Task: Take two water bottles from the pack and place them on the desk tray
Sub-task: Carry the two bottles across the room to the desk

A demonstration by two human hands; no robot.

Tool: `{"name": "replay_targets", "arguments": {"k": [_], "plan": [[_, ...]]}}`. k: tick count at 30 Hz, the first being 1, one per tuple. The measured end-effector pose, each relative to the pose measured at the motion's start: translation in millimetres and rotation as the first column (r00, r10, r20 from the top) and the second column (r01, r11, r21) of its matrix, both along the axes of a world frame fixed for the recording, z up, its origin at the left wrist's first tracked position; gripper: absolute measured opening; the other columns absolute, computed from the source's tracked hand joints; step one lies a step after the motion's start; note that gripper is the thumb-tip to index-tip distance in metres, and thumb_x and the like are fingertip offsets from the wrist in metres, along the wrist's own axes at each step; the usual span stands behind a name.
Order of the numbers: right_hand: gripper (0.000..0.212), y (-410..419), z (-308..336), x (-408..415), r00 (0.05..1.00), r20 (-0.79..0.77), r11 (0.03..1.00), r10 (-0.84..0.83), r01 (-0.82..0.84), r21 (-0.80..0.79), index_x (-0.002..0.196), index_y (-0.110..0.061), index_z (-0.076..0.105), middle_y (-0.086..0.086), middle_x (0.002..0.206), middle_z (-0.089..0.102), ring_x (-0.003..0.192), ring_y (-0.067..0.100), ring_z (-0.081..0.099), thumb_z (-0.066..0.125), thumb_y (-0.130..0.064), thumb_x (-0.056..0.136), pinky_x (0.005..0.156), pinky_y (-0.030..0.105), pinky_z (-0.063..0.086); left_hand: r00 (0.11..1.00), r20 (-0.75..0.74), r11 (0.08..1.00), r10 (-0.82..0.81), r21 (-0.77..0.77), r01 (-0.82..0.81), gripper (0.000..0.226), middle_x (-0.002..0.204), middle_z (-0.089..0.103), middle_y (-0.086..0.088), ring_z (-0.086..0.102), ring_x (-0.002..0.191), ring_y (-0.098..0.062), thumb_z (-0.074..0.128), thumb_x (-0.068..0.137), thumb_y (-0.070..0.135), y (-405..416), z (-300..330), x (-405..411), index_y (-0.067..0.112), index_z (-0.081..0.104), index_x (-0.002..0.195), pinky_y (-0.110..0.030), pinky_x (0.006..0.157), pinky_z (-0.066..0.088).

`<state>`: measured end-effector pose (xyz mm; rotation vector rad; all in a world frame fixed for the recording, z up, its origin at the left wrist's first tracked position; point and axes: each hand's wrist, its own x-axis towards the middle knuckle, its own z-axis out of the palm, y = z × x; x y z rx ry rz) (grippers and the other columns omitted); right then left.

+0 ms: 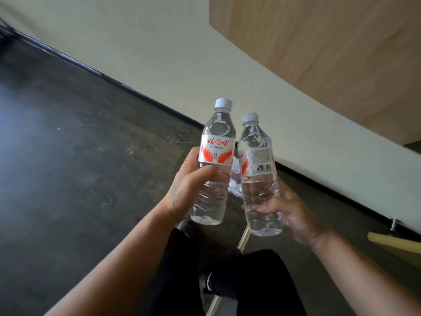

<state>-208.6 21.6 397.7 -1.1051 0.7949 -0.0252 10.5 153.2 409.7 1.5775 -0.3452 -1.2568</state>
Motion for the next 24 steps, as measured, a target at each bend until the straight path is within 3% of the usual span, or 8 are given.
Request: {"name": "replay_targets", "arguments": {"k": [3,6,9,11,13,18,21,24], "plan": [[0.076,18,60,25,0.998,0.03,0.995,0.053,-0.055,0.083,0.135,-0.009,0.057,0.038,0.125,0.062,0.106,0.041,0.071,0.076,-0.015,0.061,0.095,0.056,0.061,0.996,0.001,0.996,0.084,0.013,-0.084,0.074,0.114,0.074,-0.019,0.075,0.094,-0.025,0.075,0.061,0.037,40,65,13,0.01,0.062,0.129,-0.045,0.081,0.064],[0.082,35,109,58,0.993,0.062,0.988,0.102,-0.108,0.109,0.138,-0.002,0.052,0.037,0.122,0.066,0.104,0.043,0.072,0.075,-0.013,0.06,0.09,0.051,0.061,0.984,0.024,0.984,0.177,0.023,-0.177,0.076,0.109,0.073,-0.017,0.074,0.094,-0.026,0.076,0.059,0.037,82,122,27,0.01,0.06,0.128,-0.044,0.08,0.064],[0.082,61,159,98,0.978,0.09,0.972,0.19,-0.2,0.123,0.135,0.003,0.053,0.027,0.111,0.071,0.101,0.043,0.07,0.073,-0.014,0.057,0.092,0.053,0.057,0.954,0.042,0.954,0.298,0.02,-0.299,0.081,0.118,0.072,-0.029,0.074,0.094,-0.025,0.076,0.057,0.035,132,174,44,0.007,0.058,0.131,-0.044,0.08,0.064],[0.08,83,187,123,0.963,0.111,0.96,0.247,-0.259,0.106,0.134,0.004,0.054,0.026,0.11,0.071,0.1,0.043,0.07,0.071,-0.013,0.057,0.094,0.055,0.056,0.927,0.048,0.928,0.372,0.007,-0.373,0.081,0.118,0.072,-0.029,0.075,0.092,-0.024,0.077,0.058,0.034,164,202,51,0.008,0.058,0.132,-0.048,0.083,0.065],[0.074,109,209,148,0.938,0.141,0.941,0.316,-0.329,0.083,0.135,0.001,0.055,0.027,0.11,0.069,0.1,0.043,0.069,0.066,-0.007,0.062,0.093,0.058,0.056,0.896,0.063,0.898,0.439,-0.001,-0.44,0.079,0.119,0.073,-0.027,0.076,0.093,-0.024,0.077,0.059,0.035,195,222,58,0.01,0.058,0.131,-0.051,0.087,0.065],[0.073,178,251,204,0.891,0.177,0.893,0.418,-0.439,0.101,0.135,-0.002,0.056,0.022,0.109,0.07,0.095,0.035,0.072,0.067,-0.01,0.064,0.079,0.041,0.065,0.802,0.076,0.805,0.593,-0.016,-0.594,0.078,0.127,0.071,-0.031,0.074,0.102,-0.032,0.076,0.058,0.035,271,254,79,0.01,0.06,0.131,-0.062,0.098,0.061],[0.072,218,269,240,0.876,0.17,0.876,0.452,-0.472,0.102,0.138,0.0,0.053,0.024,0.107,0.066,0.095,0.04,0.067,0.059,-0.001,0.066,0.083,0.045,0.062,0.741,0.064,0.744,0.668,-0.025,-0.668,0.081,0.122,0.072,-0.03,0.071,0.104,-0.036,0.076,0.058,0.033,318,266,101,0.006,0.059,0.133,-0.065,0.099,0.057],[0.072,254,282,276,0.866,0.164,0.863,0.473,-0.492,0.111,0.139,0.002,0.05,0.024,0.105,0.063,0.096,0.041,0.062,0.058,0.0,0.067,0.087,0.051,0.056,0.7,0.038,0.701,0.713,-0.038,-0.712,0.084,0.111,0.074,-0.017,0.069,0.101,-0.036,0.076,0.057,0.032,360,277,127,0.004,0.058,0.134,-0.058,0.092,0.057]]}}
